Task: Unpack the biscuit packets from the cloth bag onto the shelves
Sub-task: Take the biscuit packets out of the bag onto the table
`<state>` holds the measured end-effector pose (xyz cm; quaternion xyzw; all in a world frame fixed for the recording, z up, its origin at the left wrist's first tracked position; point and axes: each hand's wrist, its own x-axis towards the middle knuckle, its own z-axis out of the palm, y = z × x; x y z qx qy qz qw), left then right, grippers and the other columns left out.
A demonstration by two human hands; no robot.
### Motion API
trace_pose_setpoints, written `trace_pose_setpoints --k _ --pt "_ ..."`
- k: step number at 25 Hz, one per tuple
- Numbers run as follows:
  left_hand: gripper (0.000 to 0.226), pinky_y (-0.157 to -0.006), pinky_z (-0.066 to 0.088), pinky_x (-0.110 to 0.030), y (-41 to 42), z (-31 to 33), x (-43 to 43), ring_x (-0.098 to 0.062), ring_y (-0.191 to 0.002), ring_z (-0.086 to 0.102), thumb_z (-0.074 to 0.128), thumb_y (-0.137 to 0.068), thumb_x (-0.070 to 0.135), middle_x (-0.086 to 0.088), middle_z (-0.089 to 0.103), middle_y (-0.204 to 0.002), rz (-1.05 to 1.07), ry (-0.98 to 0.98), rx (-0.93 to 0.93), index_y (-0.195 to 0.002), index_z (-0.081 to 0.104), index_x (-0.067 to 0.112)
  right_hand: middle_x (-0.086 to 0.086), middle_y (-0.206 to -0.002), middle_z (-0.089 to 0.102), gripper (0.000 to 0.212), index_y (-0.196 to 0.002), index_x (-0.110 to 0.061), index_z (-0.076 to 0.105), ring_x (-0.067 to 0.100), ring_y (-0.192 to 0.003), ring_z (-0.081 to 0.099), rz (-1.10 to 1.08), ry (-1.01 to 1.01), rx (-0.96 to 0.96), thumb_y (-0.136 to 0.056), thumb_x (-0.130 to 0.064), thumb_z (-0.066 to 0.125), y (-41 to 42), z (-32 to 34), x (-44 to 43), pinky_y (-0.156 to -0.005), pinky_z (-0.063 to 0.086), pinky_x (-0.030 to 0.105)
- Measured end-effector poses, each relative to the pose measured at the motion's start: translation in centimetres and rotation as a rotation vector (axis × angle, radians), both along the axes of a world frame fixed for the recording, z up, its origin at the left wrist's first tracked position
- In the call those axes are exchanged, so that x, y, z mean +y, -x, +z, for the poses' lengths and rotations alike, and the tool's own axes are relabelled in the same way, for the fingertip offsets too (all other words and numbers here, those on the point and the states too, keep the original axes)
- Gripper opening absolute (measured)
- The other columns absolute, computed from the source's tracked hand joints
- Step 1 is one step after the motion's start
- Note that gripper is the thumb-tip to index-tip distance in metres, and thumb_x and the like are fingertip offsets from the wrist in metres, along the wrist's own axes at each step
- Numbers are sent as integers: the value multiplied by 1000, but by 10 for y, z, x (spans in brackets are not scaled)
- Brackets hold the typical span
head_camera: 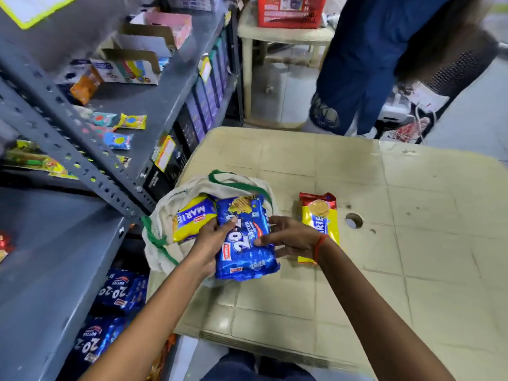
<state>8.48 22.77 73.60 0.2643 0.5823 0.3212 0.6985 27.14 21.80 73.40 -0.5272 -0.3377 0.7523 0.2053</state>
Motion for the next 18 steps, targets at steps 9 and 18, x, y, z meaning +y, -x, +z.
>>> trace_pose_setpoints --k 9,18 --pt "32 -97 50 -46 -115 -90 -96 -29 -106 63 55 -90 20 -16 64 -122 -428 -42 263 -121 53 12 13 -99 59 29 -105 -5 53 27 -93 57 -19 197 -529 -83 -17 67 -92 -44 -92 -61 53 41" --pt "48 -104 43 -41 -124 -107 -103 -36 -121 48 45 -93 23 -17 39 -135 -577 -25 705 -140 36 21 24 -136 41 44 -131 7 33 36 -127 40 250 -123 -1267 -92 -9 45 -58 -67 -96 -101 38 40"
